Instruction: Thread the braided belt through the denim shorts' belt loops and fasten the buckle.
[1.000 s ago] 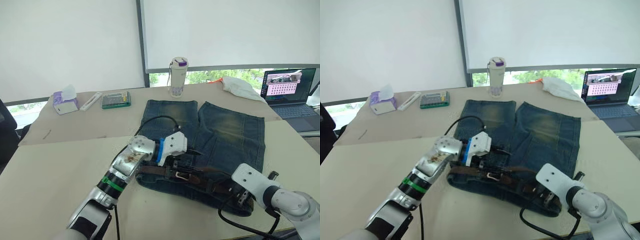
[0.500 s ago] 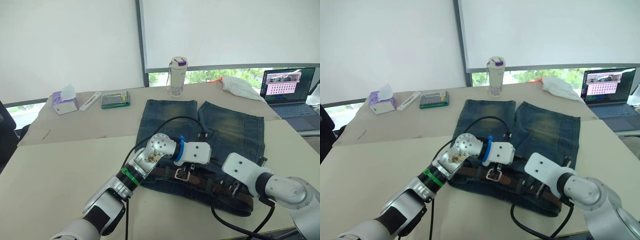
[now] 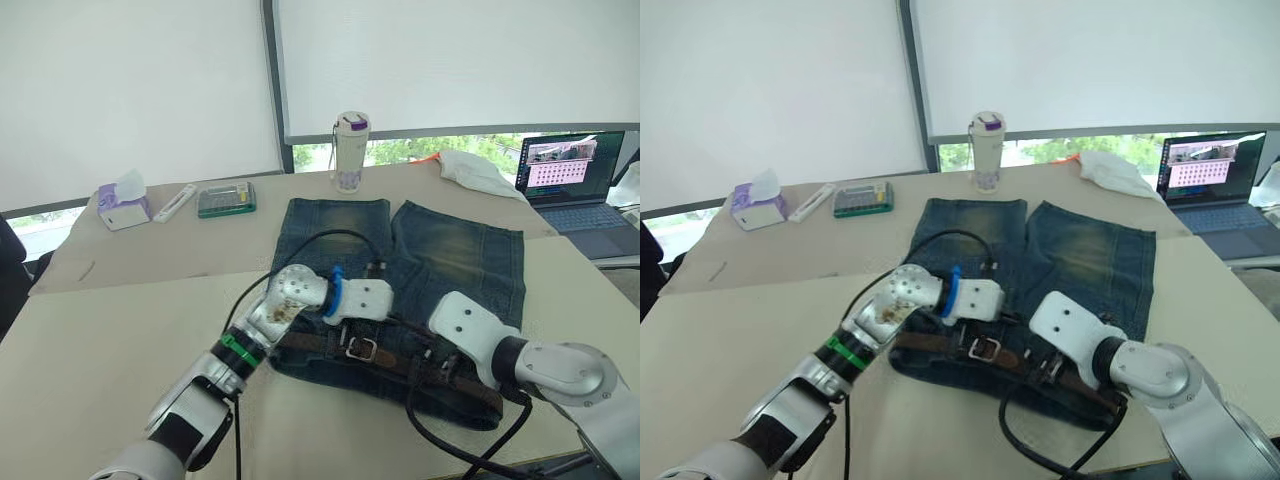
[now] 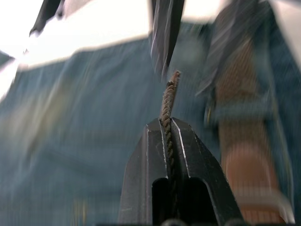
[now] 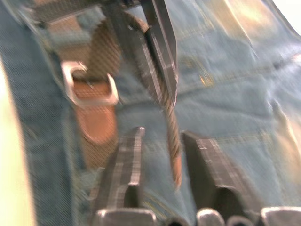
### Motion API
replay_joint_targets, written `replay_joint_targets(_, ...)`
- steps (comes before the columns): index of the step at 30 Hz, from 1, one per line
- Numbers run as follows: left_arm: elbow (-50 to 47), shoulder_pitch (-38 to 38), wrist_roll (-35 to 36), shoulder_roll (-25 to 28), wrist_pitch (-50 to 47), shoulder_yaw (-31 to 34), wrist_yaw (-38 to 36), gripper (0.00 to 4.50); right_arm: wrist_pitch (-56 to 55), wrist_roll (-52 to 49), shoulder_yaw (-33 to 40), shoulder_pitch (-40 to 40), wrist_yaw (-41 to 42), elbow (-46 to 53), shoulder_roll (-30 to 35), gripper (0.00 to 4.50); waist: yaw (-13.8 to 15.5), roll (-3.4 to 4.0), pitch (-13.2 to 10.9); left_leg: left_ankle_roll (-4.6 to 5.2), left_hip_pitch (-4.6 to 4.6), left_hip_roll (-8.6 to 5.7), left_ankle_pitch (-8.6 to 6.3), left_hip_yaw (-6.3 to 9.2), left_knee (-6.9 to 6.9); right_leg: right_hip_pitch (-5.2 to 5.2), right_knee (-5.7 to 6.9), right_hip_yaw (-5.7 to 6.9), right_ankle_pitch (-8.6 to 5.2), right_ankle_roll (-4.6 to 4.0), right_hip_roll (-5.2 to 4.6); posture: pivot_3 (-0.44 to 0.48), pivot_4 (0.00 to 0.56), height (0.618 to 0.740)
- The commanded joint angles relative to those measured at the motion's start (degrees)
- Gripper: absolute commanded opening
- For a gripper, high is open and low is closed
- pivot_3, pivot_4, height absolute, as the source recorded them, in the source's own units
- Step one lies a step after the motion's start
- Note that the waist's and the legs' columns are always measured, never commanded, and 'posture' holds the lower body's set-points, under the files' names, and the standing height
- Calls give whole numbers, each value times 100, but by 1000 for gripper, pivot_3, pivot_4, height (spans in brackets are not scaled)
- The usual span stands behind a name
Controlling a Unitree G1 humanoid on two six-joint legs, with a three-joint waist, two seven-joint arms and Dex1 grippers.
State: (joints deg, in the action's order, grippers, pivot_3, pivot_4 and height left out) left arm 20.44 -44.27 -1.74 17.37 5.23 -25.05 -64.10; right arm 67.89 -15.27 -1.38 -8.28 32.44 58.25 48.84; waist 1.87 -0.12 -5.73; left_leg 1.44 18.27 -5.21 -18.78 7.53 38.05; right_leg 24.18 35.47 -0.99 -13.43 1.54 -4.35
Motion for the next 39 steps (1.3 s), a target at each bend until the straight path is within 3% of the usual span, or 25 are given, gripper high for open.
replay_joint_targets(1,-57,133,181,375,179,431,-18,0,-126,151,-428,27,-418,-44,-228,2350,-10,1,1,0,-1,-1,0,0,1,3,6,0,0,0,-1,0,150,740)
replay_joint_targets(10,-343,406,285,836,352,665,-171,0,-696,563,-1563,109,-738,-729,-372,2350,22,15,13,0,0,-10,1,2,8,3,15,3,0,0,-5,0,150,740)
replay_joint_targets(19,-724,569,427,910,217,700,-269,0,-953,897,-1722,19,-832,-1025,-397,2350,-48,16,14,-1,-2,-8,1,2,7,5,22,2,0,0,-5,0,150,740)
replay_joint_targets(25,-819,573,527,903,88,723,-318,0,-741,548,-1435,12,-616,-769,-682,512,-68,16,14,-1,-2,-6,1,4,6,5,23,3,0,0,-5,0,150,740)
replay_joint_targets(28,-783,534,526,867,46,737,-297,0,-713,171,-1079,81,-299,-626,-732,512,-79,16,14,-1,-2,-6,1,5,5,5,23,3,0,0,-3,0,150,740)
replay_joint_targets(33,-815,502,532,781,-58,728,-249,0,-912,222,-932,114,-379,-749,-740,2128,-85,17,15,-1,-2,-6,1,5,5,5,24,4,0,0,-2,0,150,740)
replay_joint_targets(39,-774,477,526,751,-67,740,-251,0,-875,-121,-749,179,-228,-737,-909,2128,-93,17,15,-1,-2,-6,1,5,5,4,26,3,0,0,-4,0,150,740)
